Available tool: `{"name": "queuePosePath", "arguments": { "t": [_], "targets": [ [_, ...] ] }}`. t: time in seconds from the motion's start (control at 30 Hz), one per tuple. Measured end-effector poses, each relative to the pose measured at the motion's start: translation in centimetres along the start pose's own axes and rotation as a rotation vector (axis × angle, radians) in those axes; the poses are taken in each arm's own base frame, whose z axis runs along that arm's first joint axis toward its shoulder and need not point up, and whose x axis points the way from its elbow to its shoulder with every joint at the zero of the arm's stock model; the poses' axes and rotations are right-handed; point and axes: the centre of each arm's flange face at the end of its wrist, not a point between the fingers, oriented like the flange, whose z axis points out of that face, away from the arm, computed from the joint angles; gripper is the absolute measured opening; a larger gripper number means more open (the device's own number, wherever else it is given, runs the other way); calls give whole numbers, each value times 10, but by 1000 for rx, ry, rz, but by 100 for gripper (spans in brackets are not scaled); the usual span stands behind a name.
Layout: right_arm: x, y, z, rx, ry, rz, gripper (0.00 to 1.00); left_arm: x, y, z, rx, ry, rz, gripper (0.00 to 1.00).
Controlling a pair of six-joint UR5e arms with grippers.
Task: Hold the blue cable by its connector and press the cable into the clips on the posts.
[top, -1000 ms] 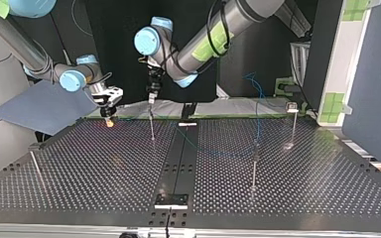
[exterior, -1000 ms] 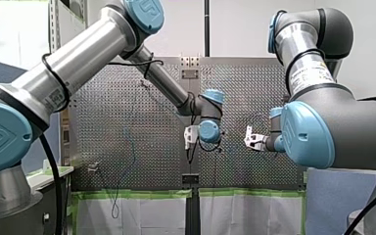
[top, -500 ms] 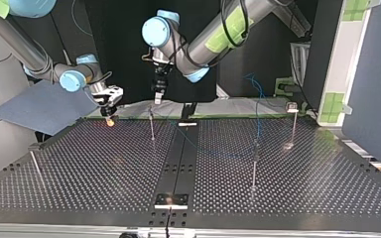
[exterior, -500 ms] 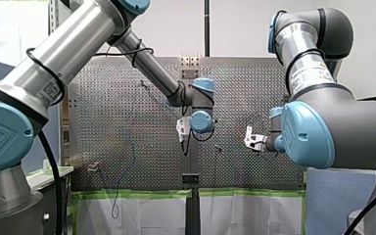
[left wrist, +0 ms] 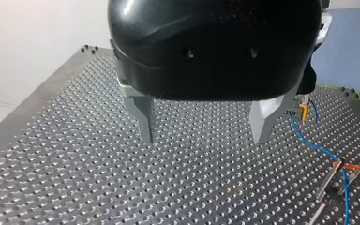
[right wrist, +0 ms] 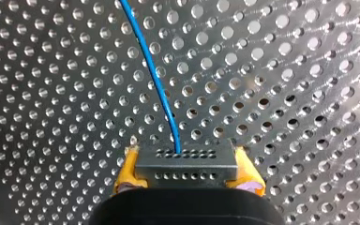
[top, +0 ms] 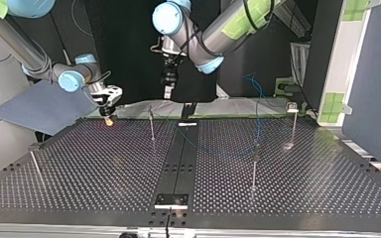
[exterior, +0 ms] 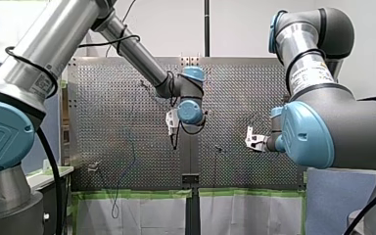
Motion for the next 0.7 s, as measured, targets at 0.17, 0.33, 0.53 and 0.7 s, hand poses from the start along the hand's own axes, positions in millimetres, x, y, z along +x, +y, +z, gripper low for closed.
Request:
{"name": "queuePosePath", "arguments": {
  "t": [0.17, 0.33, 0.53, 0.7],
  "targets": [
    [11, 5, -5, -29, -9, -17, 0, -9, 10, -16, -1, 1, 0, 100],
    [36, 6, -12, -49, -6, -29, 0, -18, 21, -34, -2, 3, -2, 100],
    [73, 3, -21, -55, 18, -34, 0, -27, 33, -53, -1, 2, -4, 100],
    [100, -2, -26, -52, 53, -47, 0, -33, 44, -69, -2, 2, -5, 100]
  ]
}}
